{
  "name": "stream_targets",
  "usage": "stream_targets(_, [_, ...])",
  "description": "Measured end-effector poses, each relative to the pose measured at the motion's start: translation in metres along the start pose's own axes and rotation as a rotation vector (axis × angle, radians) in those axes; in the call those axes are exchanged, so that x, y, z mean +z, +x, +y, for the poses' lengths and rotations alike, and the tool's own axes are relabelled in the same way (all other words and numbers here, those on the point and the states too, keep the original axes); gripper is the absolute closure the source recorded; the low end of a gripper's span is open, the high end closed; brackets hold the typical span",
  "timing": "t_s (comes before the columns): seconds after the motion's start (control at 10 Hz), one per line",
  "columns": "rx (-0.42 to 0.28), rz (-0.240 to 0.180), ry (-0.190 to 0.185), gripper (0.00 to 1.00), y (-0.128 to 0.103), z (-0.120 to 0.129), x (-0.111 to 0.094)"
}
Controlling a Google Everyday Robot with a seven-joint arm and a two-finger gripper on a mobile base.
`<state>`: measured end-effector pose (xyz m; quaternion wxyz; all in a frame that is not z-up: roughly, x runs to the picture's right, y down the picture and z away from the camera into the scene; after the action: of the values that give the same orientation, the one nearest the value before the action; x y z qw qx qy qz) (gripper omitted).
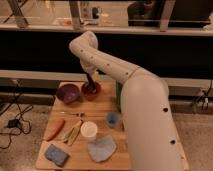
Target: Wipe red bowl with brush
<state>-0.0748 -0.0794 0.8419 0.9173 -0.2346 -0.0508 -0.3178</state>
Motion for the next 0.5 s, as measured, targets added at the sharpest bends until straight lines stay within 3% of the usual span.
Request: stream_targets(0.5, [-0.022,-0.021,0.046,1.0,-0.018,0.015,-0.014])
